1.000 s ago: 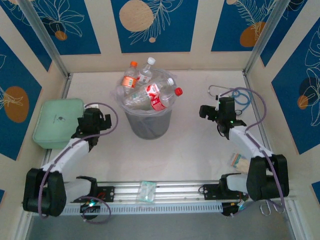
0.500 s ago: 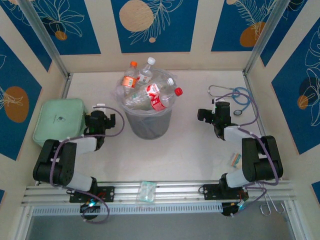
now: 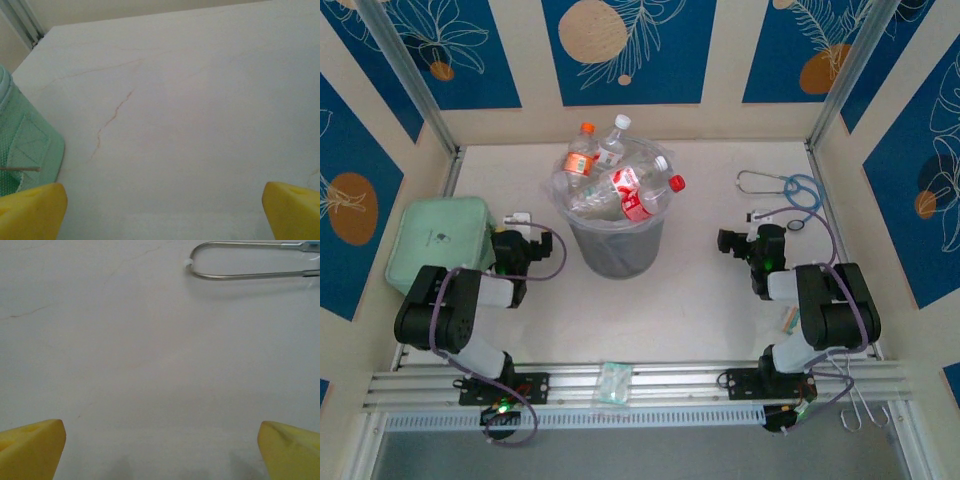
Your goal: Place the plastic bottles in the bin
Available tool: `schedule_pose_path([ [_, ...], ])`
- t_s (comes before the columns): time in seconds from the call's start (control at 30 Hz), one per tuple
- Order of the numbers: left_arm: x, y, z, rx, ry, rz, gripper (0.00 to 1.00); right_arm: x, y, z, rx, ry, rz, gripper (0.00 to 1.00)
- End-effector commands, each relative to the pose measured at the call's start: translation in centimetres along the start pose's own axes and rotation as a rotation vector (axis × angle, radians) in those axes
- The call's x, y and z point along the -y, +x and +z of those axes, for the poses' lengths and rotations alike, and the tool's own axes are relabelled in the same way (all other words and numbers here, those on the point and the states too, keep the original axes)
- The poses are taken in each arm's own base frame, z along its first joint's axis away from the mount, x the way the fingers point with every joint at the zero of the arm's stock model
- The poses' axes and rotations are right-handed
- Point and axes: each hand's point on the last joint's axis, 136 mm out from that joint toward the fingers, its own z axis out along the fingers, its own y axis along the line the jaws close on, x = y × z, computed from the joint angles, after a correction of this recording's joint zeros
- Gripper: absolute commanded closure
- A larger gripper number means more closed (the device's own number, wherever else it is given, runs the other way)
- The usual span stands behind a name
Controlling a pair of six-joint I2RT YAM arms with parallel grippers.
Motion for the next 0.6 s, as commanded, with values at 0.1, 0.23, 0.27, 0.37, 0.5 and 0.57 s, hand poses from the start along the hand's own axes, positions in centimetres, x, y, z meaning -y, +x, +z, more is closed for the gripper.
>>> schedule_pose_path([
  [0.1,-0.1,-1.09,-0.07,0.055,0.014,0.002,0.0,-0.04,-3.49,-0.26,0.128,-0.008,0.002,0.01],
  [0.23,-0.11,-1.12,-0.11,0.056,0.013,0.003,0.0,-0.11,-3.4,-0.24,0.12,-0.004,-0.003,0.01],
  [0.27,-0.11,-1.1,-0.1,0.056,0.013,0.003,0.0,-0.12,-3.45,-0.24,0.124,-0.006,-0.004,0.01],
  [0.37,-0.1,-1.07,-0.09,0.055,0.013,0.003,0.0,-0.1,-3.38,-0.23,0.122,-0.005,-0.004,0.01],
  [0.5,-0.1,-1.11,-0.07,0.055,0.013,0.003,0.0,-0.11,-3.41,-0.24,0.122,-0.005,-0.003,0.01],
  [0.57,-0.11,-1.13,-0.07,0.056,0.013,0.003,0.0,-0.15,-3.46,-0.23,0.123,-0.007,-0.003,0.01],
])
